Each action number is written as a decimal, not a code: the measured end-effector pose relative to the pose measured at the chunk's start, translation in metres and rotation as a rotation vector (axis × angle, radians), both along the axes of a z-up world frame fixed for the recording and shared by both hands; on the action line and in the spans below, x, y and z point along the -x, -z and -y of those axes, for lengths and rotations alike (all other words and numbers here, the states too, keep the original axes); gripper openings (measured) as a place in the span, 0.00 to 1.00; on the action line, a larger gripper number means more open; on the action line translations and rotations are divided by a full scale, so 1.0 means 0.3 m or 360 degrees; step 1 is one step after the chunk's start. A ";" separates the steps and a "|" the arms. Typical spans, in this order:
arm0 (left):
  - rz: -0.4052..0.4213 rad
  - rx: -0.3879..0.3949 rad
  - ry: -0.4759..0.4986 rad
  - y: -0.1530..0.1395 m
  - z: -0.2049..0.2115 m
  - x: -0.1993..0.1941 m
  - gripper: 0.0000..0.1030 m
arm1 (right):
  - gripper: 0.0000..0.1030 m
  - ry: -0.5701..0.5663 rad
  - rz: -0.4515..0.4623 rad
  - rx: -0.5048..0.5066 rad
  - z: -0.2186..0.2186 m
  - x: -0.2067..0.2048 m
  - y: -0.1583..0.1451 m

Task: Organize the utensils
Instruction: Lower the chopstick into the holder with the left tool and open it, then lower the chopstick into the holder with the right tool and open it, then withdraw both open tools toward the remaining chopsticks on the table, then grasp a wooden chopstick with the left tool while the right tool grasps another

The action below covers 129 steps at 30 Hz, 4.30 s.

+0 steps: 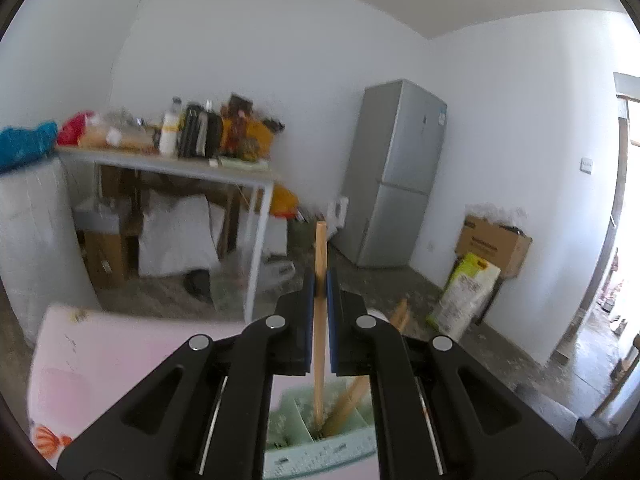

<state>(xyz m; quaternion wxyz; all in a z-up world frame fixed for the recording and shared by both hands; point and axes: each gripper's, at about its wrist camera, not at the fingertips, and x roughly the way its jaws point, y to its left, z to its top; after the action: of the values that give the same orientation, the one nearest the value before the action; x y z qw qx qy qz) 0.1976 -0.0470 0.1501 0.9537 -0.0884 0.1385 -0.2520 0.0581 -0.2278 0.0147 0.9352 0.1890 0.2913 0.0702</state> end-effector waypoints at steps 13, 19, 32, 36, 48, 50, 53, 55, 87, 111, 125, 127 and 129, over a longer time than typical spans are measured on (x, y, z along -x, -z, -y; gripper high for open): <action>-0.0079 -0.0057 -0.0008 0.080 -0.077 0.089 0.31 | 0.07 0.0024 -0.0018 0.0004 0.004 0.006 -0.002; -0.0082 -0.0105 0.0007 0.095 -0.148 0.179 0.56 | 0.07 0.0043 -0.0004 0.0029 -0.003 0.022 -0.022; -0.0298 -0.0205 0.0072 0.291 -0.248 0.290 0.86 | 0.07 0.0075 0.0354 0.0103 0.003 0.023 -0.305; -0.0343 -0.0192 0.0035 0.329 -0.277 0.295 0.90 | 0.07 0.0049 0.0538 0.0148 -0.012 -0.008 -0.447; -0.0463 -0.0213 -0.0051 0.400 -0.301 0.280 0.92 | 0.06 0.0007 0.0758 0.0214 -0.122 -0.283 -0.552; -0.0458 -0.0236 -0.0050 0.404 -0.294 0.284 0.92 | 0.06 0.0013 0.0756 0.0219 -0.134 -0.316 -0.533; -0.0452 -0.0267 -0.0042 0.411 -0.283 0.292 0.92 | 0.07 0.0028 0.0734 0.0223 -0.141 -0.357 -0.489; -0.0449 -0.0283 -0.0035 0.416 -0.274 0.295 0.92 | 0.07 0.0042 0.0675 0.0267 -0.153 -0.392 -0.447; -0.0582 -0.0370 0.0010 0.464 -0.259 0.294 0.92 | 0.50 0.0023 0.0093 0.0161 -0.028 0.082 -0.032; -0.0766 -0.0753 0.0101 0.650 -0.186 0.387 0.64 | 0.50 -0.0084 -0.0385 0.0014 -0.126 0.089 0.265; -0.0849 -0.0696 0.0148 0.673 -0.173 0.370 0.39 | 0.50 -0.0094 -0.0397 0.0027 -0.135 0.086 0.273; -0.0849 -0.0708 0.0152 0.675 -0.164 0.371 0.36 | 0.50 -0.0094 -0.0397 0.0028 -0.135 0.086 0.273; -0.0848 -0.0715 0.0152 0.678 -0.157 0.373 0.34 | 0.50 -0.0094 -0.0396 0.0028 -0.135 0.086 0.273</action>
<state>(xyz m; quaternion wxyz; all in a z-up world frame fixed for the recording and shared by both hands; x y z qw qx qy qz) 0.0858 0.0001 -0.0533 0.8668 0.0676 0.4383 -0.2278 0.0323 -0.1873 -0.0671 0.8909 0.1794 0.4112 0.0712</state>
